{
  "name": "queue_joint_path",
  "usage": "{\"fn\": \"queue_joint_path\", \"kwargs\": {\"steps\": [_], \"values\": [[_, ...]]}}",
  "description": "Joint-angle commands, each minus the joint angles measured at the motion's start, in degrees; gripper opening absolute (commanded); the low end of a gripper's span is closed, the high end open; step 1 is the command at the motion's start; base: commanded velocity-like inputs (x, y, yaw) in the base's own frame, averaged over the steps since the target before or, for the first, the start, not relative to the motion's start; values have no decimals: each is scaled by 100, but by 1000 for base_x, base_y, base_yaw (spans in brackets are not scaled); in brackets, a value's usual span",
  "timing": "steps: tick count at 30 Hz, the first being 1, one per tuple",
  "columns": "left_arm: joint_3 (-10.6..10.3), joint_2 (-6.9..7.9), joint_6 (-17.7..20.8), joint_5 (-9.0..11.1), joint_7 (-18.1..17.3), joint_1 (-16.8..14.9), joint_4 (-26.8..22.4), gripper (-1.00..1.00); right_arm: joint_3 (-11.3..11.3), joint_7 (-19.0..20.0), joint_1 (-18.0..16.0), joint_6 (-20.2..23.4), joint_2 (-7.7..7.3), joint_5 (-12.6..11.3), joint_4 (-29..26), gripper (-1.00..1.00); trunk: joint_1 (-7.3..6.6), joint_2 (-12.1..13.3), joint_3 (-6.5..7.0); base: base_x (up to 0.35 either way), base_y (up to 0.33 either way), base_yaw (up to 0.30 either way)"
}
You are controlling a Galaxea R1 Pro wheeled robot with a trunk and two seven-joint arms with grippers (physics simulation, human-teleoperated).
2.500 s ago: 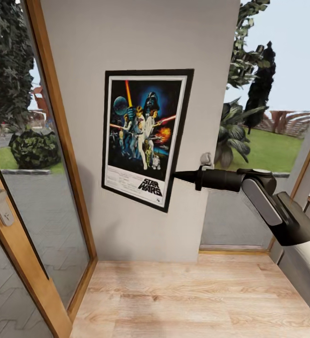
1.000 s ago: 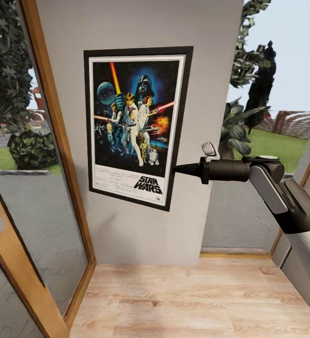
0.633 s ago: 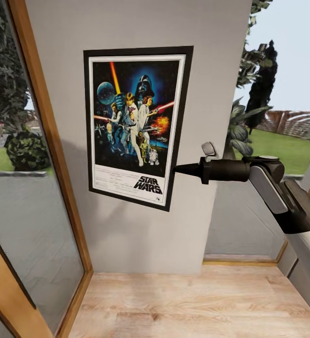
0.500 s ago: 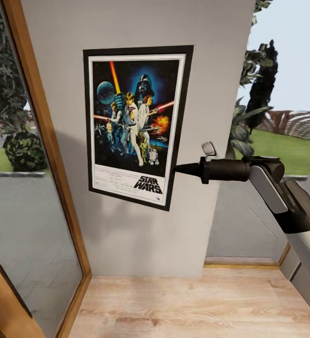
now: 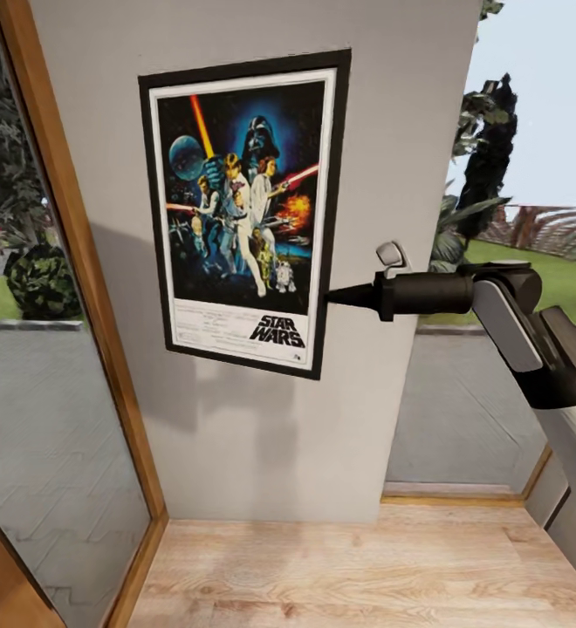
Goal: Pick up the poster from the kitchen countertop and hang it on one of the wall nails in the kitchen.
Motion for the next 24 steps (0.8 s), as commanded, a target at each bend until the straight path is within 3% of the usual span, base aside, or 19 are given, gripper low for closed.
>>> {"fn": "queue_joint_path", "kwargs": {"steps": [1, 11, 24], "values": [[9, -2, 0, 30, -33, 2, 0, 100, 7, 18, -10, 74, -3, 15, 2, -100, 2, -3, -1, 2, 0, 0], [9, -1, 0, 29, -33, 2, 1, 100, 9, 219, -29, 146, -2, 209, 3, -100, 2, -3, -1, 0, 0, 0], [9, 0, 0, 28, -29, 2, 2, 100, 11, 277, -29, 144, -5, 234, -1, -100, 2, -3, -1, 30, 0, 0]]}}
